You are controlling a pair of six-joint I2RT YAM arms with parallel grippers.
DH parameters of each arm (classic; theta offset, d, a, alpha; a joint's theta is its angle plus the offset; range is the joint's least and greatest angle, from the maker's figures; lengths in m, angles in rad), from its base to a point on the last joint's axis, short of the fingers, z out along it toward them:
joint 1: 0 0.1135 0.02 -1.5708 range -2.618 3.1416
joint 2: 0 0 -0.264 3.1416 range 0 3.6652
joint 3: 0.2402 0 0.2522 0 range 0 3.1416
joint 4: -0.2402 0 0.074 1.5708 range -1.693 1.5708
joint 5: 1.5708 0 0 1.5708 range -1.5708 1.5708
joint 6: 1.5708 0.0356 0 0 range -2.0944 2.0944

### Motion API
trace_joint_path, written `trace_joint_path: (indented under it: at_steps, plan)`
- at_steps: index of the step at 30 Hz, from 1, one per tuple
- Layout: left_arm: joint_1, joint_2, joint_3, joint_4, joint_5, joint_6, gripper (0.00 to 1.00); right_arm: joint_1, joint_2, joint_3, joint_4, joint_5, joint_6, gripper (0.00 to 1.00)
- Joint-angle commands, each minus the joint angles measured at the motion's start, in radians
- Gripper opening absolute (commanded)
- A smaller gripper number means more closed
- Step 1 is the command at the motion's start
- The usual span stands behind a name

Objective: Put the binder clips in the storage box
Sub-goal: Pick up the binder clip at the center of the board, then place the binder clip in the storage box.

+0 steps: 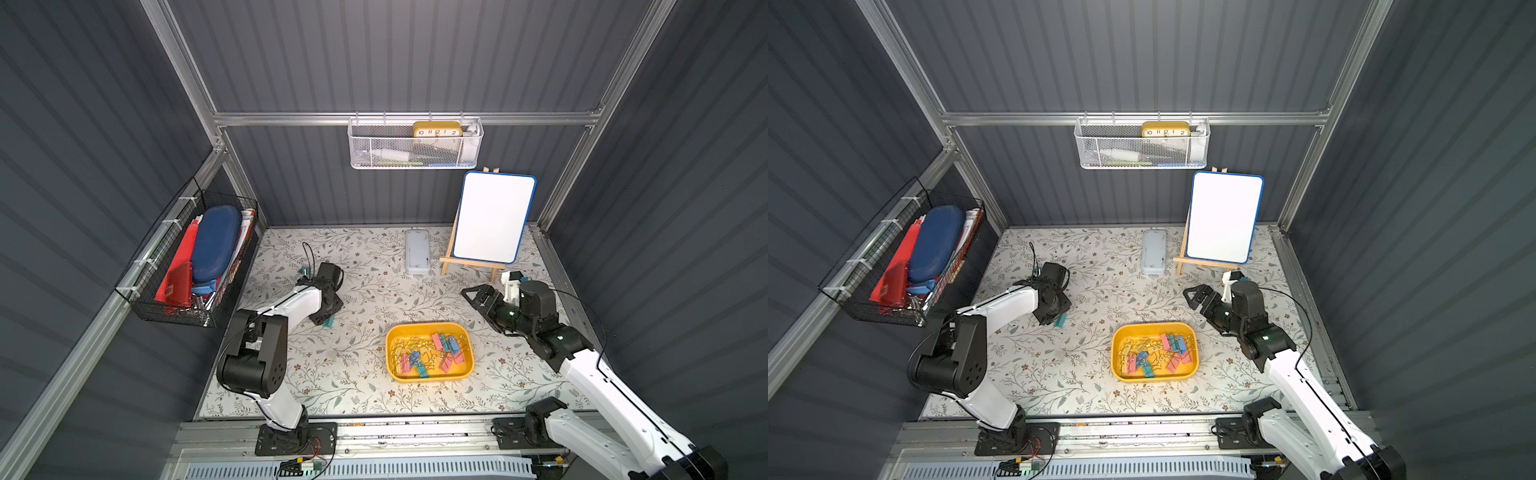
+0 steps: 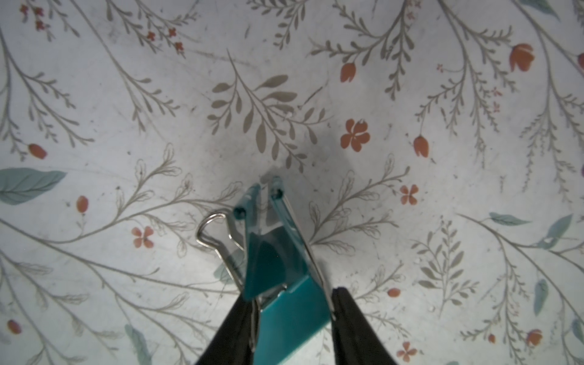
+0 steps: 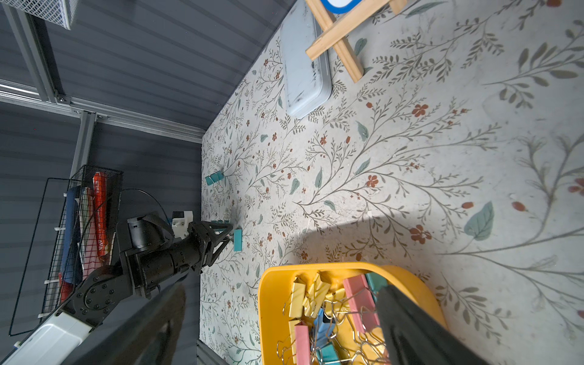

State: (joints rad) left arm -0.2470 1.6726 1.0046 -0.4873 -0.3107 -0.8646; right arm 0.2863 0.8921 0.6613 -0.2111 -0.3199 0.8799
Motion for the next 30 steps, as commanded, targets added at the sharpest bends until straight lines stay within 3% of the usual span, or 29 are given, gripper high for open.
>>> trace_joint_path:
  at_steps: [1,6,9,14,20,26,30]
  plan:
    - [0.008,-0.063,0.055,-0.038,0.021,0.017,0.37,0.002,-0.007,0.014,-0.019,0.007,-0.011,0.99]
    - [-0.001,-0.139,0.113,-0.066,0.099,0.065,0.37,0.0,-0.004,0.003,-0.006,0.027,0.006,0.99]
    - [-0.055,-0.187,0.136,-0.044,0.189,0.072,0.37,-0.026,0.003,-0.006,0.007,0.027,0.015,0.99]
    - [-0.314,-0.189,0.229,-0.093,0.226,0.02,0.37,-0.137,0.043,0.002,0.018,-0.041,0.035,0.99]
    - [-0.679,-0.062,0.319,-0.152,0.269,-0.061,0.37,-0.191,0.044,0.015,0.009,-0.048,0.015,0.99]
    - [-0.871,0.02,0.336,-0.143,0.338,-0.064,0.37,-0.197,0.041,0.001,0.01,-0.054,0.023,0.99]
    - [-0.925,0.102,0.348,-0.134,0.345,-0.033,0.37,-0.197,0.039,-0.011,0.019,-0.062,0.034,0.99]
